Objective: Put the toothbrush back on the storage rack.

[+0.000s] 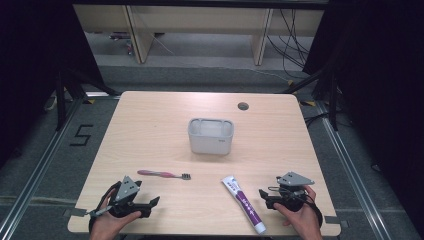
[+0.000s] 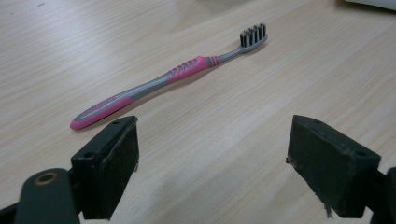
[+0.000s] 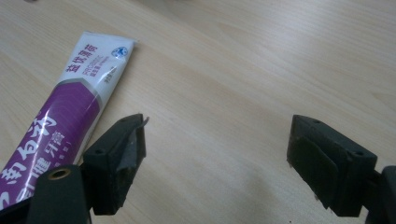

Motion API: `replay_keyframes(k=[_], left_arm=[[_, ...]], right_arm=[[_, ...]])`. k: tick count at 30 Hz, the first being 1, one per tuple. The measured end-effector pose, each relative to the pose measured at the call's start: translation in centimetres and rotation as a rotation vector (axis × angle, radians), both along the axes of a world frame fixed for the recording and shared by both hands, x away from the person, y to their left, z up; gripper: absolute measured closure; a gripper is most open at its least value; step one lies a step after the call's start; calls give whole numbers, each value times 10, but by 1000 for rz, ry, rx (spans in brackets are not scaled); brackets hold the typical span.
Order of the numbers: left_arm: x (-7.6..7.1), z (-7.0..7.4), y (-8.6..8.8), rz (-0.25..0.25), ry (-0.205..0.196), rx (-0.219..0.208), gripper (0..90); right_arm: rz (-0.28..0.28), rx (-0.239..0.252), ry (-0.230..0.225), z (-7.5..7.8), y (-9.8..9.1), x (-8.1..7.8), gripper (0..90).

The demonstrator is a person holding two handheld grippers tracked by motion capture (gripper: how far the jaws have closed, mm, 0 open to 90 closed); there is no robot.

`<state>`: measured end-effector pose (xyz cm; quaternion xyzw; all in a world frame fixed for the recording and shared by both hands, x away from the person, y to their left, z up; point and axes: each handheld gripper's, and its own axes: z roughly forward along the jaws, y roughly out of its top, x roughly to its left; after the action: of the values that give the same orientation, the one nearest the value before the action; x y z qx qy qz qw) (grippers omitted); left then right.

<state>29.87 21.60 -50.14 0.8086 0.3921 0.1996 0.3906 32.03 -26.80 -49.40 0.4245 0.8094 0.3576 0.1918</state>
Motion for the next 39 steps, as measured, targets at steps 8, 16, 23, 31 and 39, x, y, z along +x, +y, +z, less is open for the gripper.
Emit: replay_keyframes(k=[8,16,23,31,39], left_arm=[[12,1,3,3,5,4,160],[24,5,1,-39,1,49,160],[31,5,-7,-64,-9,86,171],[45,7,-8,-79,-6,98,192],[57,14,-8,-101,0,125,219]], right_arm=[[-16,1,-1,0,1,-1,207],[10,-5,-8,0,3,0,209],[25,-33,-44,0,1,0,209],[0,-15,-19,0,2,-3,211],[14,-18,-21,1,1,-3,211]])
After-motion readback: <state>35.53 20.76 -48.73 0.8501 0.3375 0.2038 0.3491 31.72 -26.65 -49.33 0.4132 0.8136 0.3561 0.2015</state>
